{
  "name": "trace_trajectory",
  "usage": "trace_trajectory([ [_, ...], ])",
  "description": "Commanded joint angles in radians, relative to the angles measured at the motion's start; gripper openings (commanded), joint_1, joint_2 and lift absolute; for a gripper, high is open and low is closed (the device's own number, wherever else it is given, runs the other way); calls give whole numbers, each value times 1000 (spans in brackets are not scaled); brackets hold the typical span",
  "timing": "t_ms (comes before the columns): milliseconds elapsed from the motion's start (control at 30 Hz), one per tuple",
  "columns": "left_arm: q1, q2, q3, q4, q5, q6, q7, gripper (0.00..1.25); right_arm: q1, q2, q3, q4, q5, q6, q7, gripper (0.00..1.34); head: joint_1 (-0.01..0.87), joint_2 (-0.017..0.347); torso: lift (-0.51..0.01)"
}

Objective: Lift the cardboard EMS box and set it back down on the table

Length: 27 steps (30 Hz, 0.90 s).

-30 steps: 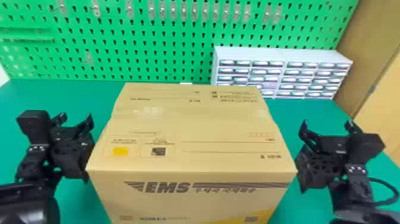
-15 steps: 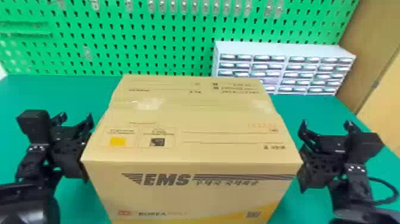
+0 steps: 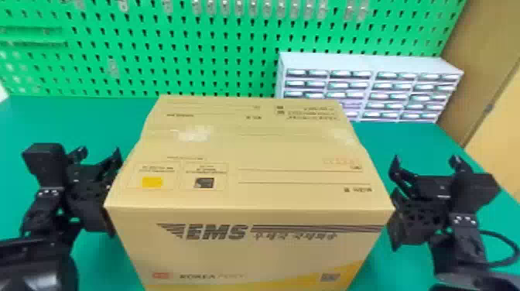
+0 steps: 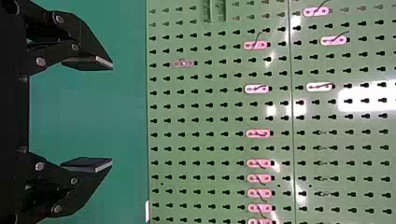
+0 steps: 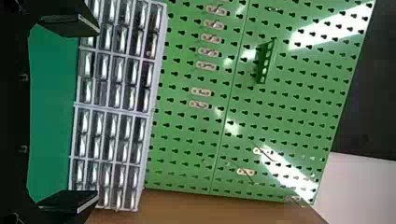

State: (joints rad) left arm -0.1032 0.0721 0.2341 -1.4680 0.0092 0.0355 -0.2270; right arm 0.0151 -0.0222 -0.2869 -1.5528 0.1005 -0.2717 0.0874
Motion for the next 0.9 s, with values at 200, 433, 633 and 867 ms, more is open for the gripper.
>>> trace_trajectory([
  [200,-3,0,-1,0,2,1,0,736,2,4,-15,0,-7,-6,2,1259,678,-14,-96],
  [433,-7,0,-16,0,6,3,0,736,-9,-4,8,8,-12,-6,2,1259,678,-14,-96],
  [633,-18,0,-76,3,22,14,0,736,-29,-10,34,17,-13,-6,2,1259,678,-14,-96],
  [867,-36,2,-147,28,49,14,-6,736,-57,-12,74,43,-13,-11,0,1259,678,-14,-96],
])
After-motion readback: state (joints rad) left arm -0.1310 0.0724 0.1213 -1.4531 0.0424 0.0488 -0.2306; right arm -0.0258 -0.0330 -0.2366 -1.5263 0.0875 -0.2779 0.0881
